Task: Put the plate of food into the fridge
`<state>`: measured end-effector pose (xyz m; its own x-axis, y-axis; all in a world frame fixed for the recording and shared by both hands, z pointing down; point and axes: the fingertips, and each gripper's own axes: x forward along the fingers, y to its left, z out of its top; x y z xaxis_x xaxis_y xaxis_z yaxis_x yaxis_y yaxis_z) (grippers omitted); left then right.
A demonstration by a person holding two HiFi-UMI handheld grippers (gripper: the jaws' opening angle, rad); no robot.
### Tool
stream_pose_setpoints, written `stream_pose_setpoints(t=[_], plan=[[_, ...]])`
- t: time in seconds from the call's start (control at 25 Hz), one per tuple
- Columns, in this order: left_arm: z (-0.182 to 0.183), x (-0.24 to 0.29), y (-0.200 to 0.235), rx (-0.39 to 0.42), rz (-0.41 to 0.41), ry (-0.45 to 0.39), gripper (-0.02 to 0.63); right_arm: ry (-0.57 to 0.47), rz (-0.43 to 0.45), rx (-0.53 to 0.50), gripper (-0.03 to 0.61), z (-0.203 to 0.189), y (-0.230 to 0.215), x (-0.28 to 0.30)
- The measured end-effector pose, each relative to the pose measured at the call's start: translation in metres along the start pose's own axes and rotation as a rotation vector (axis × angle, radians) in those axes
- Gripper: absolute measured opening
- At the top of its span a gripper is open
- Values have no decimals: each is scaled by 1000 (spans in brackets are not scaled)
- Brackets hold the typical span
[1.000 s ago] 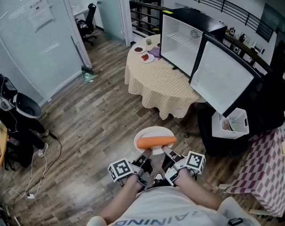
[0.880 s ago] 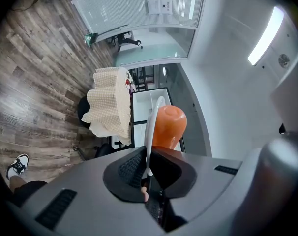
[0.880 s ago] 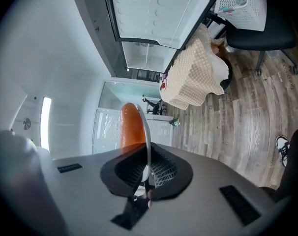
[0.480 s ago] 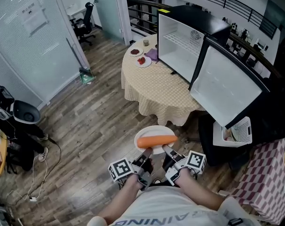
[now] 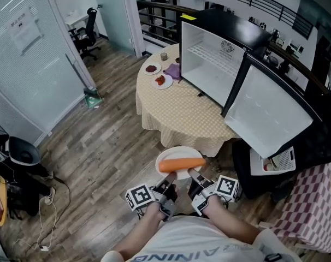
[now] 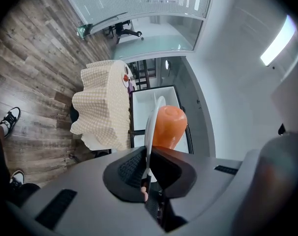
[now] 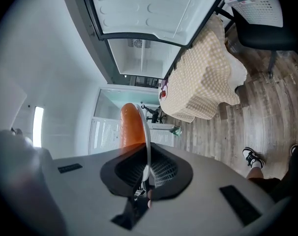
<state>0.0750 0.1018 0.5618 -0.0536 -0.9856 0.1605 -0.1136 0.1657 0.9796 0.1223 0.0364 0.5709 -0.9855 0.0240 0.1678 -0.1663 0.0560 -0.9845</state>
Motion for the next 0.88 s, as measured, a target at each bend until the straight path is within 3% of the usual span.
stream_pose_setpoints(t=[0.16,0.6,0.72,0.88], plan=[[51,14,-10,5,-40,42,26,-43,-2,6,32,11,17,46],[194,19,0,30,-33,113,26,-114,4,20,32,11,50,181],[218,21,0,18,-62,119,26,-123,-11,10,32,10,54,204],[235,25,10,5,-32,137,26,-133,-28,19,32,15,55,221]])
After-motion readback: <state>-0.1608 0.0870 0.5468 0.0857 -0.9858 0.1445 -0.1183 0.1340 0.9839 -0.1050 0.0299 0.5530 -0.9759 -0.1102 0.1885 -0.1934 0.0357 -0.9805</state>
